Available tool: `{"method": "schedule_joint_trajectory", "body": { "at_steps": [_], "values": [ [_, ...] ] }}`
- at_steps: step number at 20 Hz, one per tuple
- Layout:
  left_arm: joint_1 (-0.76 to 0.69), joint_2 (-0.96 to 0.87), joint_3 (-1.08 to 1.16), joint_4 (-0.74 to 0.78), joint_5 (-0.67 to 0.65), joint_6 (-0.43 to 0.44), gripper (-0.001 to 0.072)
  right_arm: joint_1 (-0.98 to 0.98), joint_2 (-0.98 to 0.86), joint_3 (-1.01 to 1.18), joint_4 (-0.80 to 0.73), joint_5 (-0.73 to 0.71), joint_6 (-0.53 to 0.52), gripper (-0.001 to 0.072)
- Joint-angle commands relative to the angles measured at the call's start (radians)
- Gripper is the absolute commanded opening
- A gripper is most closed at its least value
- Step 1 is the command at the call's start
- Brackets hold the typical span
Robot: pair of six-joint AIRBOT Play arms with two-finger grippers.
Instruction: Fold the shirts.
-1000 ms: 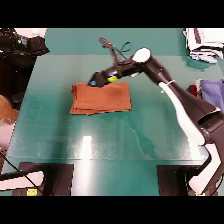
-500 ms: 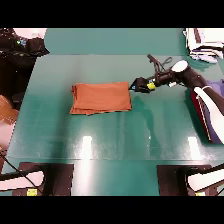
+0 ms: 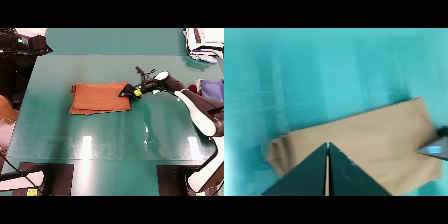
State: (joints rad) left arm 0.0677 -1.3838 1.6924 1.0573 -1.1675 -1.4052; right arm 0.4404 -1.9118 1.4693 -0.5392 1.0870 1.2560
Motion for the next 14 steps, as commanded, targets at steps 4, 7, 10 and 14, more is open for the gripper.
{"method": "schedule_joint_trajectory", "body": {
  "at_steps": [4,7,10,14],
  "values": [
    [-0.114,0.0,0.0,0.0,0.005,0.001,0.0024,0.069,-0.097,0.189,0.039,0.013,-0.004,0.0016],
    [-0.169,0.0,0.0,0.001,0.006,0.0,0.0023,0.002,-0.047,0.232,0.029,0.027,-0.004,0.0015],
    [-0.21,0.0,0.0,-0.002,0.006,-0.001,0.0024,-0.135,0.08,0.231,-0.09,0.035,0.01,0.0015],
    [-0.258,0.0,0.0,-0.01,0.016,-0.001,0.0023,-0.389,0.259,0.231,-0.298,0.085,0.092,0.0015]
  ]
}}
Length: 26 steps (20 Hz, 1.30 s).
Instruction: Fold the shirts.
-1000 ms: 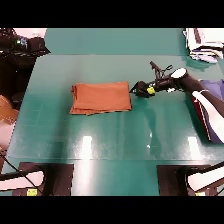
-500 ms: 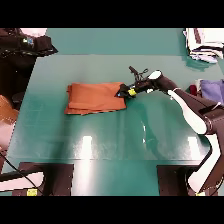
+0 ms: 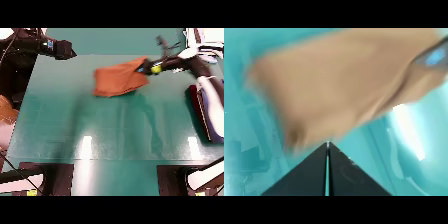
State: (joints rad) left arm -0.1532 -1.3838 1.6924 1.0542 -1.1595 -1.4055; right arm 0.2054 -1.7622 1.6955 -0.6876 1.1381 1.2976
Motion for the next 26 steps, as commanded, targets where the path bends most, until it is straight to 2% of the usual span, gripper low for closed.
{"method": "schedule_joint_trajectory", "body": {
  "at_steps": [1,6,10,13,16,19,26],
  "values": [
    [-0.051,0.0,0.0,-0.007,0.019,0.0,0.0024,-0.226,0.15,0.005,-0.193,0.05,0.068,0.0015],
    [-0.12,0.0,0.0,-0.007,0.09,-0.001,0.0024,-0.559,0.255,0.005,-0.24,0.102,0.078,0.0015],
    [-0.167,0.0,0.0,-0.007,0.133,-0.001,0.0024,-0.731,0.261,0.005,-0.22,0.106,0.083,0.0015],
    [-0.175,0.0,0.0,-0.007,0.138,-0.001,0.0024,-0.789,0.266,0.006,-0.195,0.088,0.083,0.0015],
    [-0.174,-0.001,0.0,-0.008,0.138,-0.001,0.0024,-0.829,0.311,0.006,-0.077,0.013,0.081,0.0015],
    [-0.174,-0.001,0.0,-0.008,0.138,-0.001,0.0024,-0.859,0.397,0.006,-0.072,-0.036,0.063,0.0015],
    [-0.174,-0.001,0.0,-0.007,0.137,0.0,0.0024,-0.949,0.521,0.005,-0.076,0.121,0.064,0.0015]
  ]
}}
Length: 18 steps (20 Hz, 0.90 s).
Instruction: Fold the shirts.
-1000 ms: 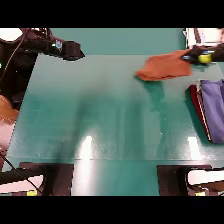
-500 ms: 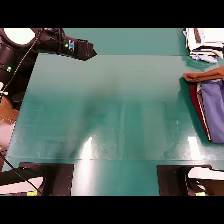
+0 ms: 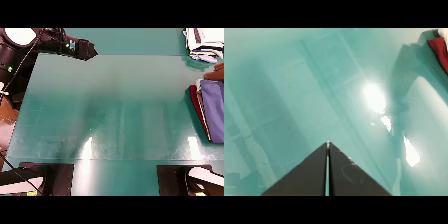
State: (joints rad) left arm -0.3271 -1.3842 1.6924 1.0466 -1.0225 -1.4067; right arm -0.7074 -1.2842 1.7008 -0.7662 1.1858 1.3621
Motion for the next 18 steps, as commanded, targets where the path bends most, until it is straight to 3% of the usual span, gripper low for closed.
{"method": "schedule_joint_trajectory", "body": {
  "at_steps": [1,13,14,16,17,18],
  "values": [
    [0.0,-0.001,0.0,0.001,0.0,0.001,0.0025,-0.051,0.052,-0.005,-0.007,0.106,0.01,0.0015],
    [0.0,-0.001,0.0,0.001,-0.004,0.028,0.0024,-0.238,0.321,-0.599,-0.478,0.241,0.07,0.0021],
    [0.0,-0.001,0.0,0.001,-0.007,0.028,0.0024,-0.255,0.327,-0.63,-0.496,0.247,0.07,0.0084],
    [0.0,-0.001,0.0,0.001,-0.009,0.028,0.0025,-0.288,0.33,-0.67,-0.52,0.246,0.07,0.0518],
    [0.0,-0.001,0.0,0.001,-0.009,0.028,0.0024,-0.304,0.33,-0.674,-0.516,0.234,0.07,0.0635],
    [0.0,-0.001,0.0,0.001,-0.01,0.027,0.0025,-0.315,0.33,-0.659,-0.502,0.231,0.07,0.0642]
  ]
}}
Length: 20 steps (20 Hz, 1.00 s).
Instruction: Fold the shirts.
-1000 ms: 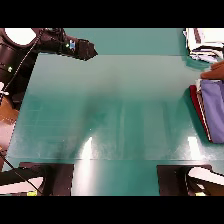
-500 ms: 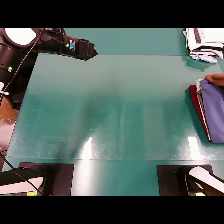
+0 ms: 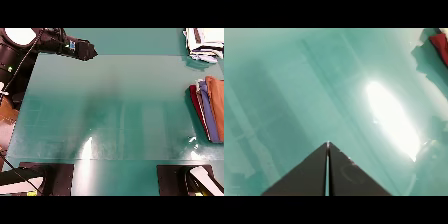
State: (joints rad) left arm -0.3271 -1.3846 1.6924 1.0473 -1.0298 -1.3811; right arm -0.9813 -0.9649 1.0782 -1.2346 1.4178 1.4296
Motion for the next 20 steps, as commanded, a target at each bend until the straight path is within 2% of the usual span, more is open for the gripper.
{"method": "schedule_joint_trajectory", "body": {
  "at_steps": [1,3,6,11,12,15,16,20],
  "values": [
    [0.0,0.0,0.0,0.0,-0.004,0.002,0.0025,-0.042,0.011,-0.005,0.0,-0.01,0.002,0.0642],
    [0.0,0.0,0.0,0.0,-0.004,0.002,0.0025,-0.011,0.01,0.079,0.116,-0.034,0.002,0.0642],
    [0.0,0.0,0.0,0.001,0.001,0.002,0.0025,0.158,0.011,0.201,0.298,-0.055,0.002,0.064],
    [0.0,0.0,0.0,0.0,0.001,0.002,0.0025,0.608,0.01,0.306,0.318,-0.145,0.002,0.0617],
    [0.0,0.0,0.0,0.0,0.001,0.002,0.0025,0.692,0.011,0.309,0.318,-0.172,0.002,0.0521],
    [0.0,0.0,0.0,0.0,0.001,0.001,0.0025,0.873,0.011,0.309,0.317,-0.209,0.001,0.0125],
    [0.0,0.0,0.0,0.0,0.001,0.002,0.0025,0.918,0.011,0.309,0.316,-0.212,0.001,0.0017],
    [0.0,0.0,0.0,0.0,0.001,0.002,0.0025,1.002,0.011,0.309,0.317,-0.213,0.0,0.0016]
  ]
}}
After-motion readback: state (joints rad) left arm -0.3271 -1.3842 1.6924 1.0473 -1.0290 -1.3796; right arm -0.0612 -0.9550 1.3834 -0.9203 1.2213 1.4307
